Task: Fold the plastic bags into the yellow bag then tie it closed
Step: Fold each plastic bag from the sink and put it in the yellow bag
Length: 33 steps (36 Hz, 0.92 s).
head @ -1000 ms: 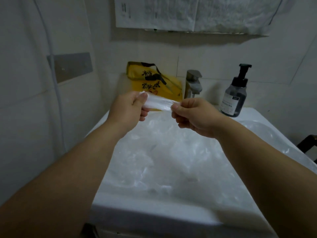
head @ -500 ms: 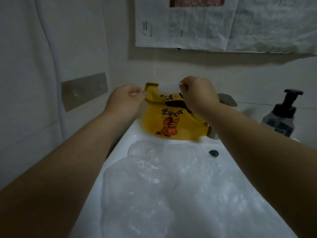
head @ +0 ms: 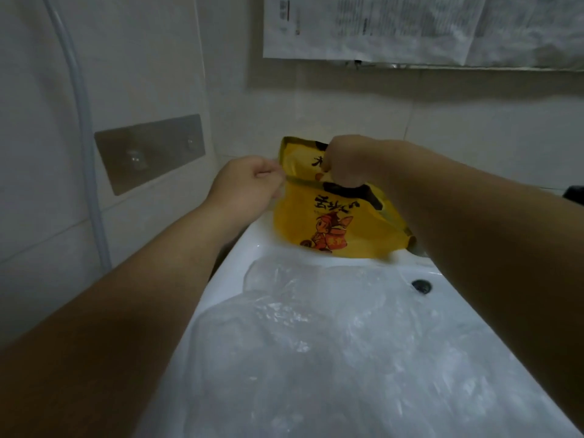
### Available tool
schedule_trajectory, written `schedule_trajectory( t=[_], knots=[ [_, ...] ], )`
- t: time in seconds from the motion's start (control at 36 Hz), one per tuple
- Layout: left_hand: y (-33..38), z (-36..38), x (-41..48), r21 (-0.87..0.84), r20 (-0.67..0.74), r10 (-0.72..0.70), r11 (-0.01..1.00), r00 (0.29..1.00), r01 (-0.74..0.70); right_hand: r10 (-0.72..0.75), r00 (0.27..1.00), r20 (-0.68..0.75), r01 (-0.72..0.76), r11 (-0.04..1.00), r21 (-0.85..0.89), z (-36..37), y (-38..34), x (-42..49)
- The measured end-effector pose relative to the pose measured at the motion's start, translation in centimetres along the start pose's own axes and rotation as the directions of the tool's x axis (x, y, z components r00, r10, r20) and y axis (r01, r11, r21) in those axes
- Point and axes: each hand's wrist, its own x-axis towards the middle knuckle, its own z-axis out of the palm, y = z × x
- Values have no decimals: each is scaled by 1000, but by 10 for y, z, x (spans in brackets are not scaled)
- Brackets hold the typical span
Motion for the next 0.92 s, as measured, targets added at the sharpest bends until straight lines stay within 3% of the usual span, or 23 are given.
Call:
schedule_trajectory(
  t=[0.22, 0.39, 0.53, 0.61, 0.67, 0.75, 0.81, 0.86, 0.92],
  knots=[
    [18, -8, -35, 7, 8, 9, 1000, 1000, -9, 30, 971, -236, -11, 997, 79, -5, 7, -41],
    [25, -11, -76, 105, 25, -7, 994, 1000, 4, 39, 926, -375, 104, 930, 352, -1, 4, -91],
    [10, -14, -115, 436, 255, -225, 895, 940, 96, -68, 969, -238, 167, 891, 423, 39, -13, -148],
    [0, -11, -136, 481, 311, -353, 859, 883, 174, -74, 991, -112, 121, 850, 513, 70, -22, -173],
    [-8, -7, -148, 485, 276, -329, 859, 903, 165, -65, 998, -26, 69, 833, 549, 88, -25, -187],
    [-13, 0, -161, 312, 112, -155, 943, 981, 114, -83, 996, 46, 27, 707, 706, 104, -25, -205],
    [-12, 5, -166, 141, 88, -71, 988, 994, 58, -66, 996, 53, 0, 631, 776, 106, -21, -214],
    [-4, 15, -173, -55, 91, -19, 998, 996, 24, -8, 1000, -26, 26, 624, 781, 107, -11, -221],
    [6, 26, -178, -178, 41, 25, 984, 999, -18, 117, 990, -73, 2, 514, 858, 102, 1, -227]
  ],
)
